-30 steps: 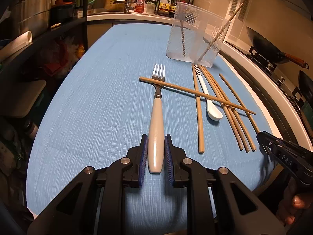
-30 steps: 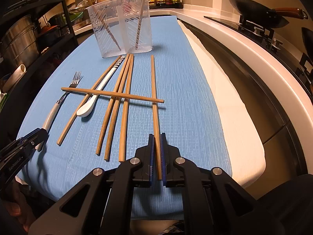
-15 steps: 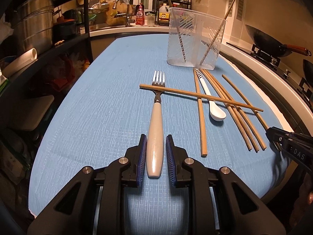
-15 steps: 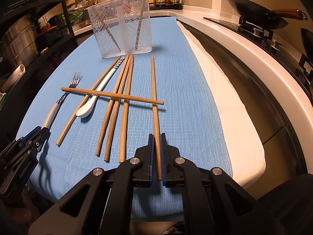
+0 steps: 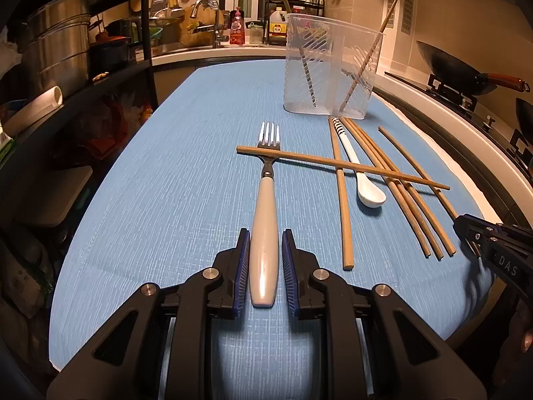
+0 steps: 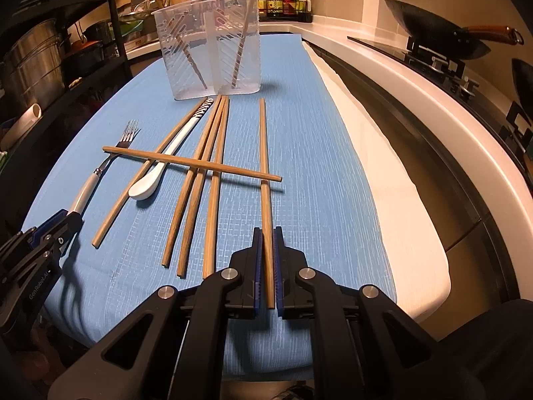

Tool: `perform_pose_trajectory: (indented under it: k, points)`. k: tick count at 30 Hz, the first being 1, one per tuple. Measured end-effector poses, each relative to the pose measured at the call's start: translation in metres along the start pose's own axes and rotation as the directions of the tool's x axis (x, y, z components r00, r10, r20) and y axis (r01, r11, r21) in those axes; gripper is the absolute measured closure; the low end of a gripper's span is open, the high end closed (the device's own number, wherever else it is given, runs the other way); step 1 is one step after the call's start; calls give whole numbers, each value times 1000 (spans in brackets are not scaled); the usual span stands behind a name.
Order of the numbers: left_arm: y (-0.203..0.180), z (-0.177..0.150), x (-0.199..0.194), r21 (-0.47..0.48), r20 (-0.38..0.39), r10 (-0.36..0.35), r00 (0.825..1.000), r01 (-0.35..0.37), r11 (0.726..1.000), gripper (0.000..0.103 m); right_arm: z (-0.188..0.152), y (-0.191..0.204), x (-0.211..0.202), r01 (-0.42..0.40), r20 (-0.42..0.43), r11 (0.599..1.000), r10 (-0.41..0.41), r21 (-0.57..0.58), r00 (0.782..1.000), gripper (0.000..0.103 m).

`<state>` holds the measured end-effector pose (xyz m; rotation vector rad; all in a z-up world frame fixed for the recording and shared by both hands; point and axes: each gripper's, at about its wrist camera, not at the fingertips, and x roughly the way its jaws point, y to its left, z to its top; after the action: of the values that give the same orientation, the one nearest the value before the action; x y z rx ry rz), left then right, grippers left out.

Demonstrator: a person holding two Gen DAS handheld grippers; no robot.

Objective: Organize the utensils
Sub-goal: 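Grasp the fork handle with the left tool while the right tool grasps a chopstick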

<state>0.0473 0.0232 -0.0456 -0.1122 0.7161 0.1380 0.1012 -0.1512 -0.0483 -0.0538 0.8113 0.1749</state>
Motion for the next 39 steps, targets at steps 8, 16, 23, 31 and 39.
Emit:
perform_pose_trajectory:
  k: [8,16,23,31,39]
  points:
    - [1,4,2,-12,-4,-11,1000,11,1000,85,1,3,0,10,11,1000,-10,-29,1000,97]
    - [4,8,-3,-18,6,-18,1000,18,1000,85,3,-1,-6,-8,28,1000,8,-3,1000,97]
    - [7,16,-20,-18,47,-40,998,40,999,85,7,-4,-20,-9,74,1000,9,4,997,97]
    - [6,31,-46,9,123,-54,991,53,999,85,14,-9,-50,-19,159,1000,17,6,987,97]
    - [12,49,-66,2,181,-65,981,66,998,85,33,-12,-87,-20,251,1000,26,-24,968,97]
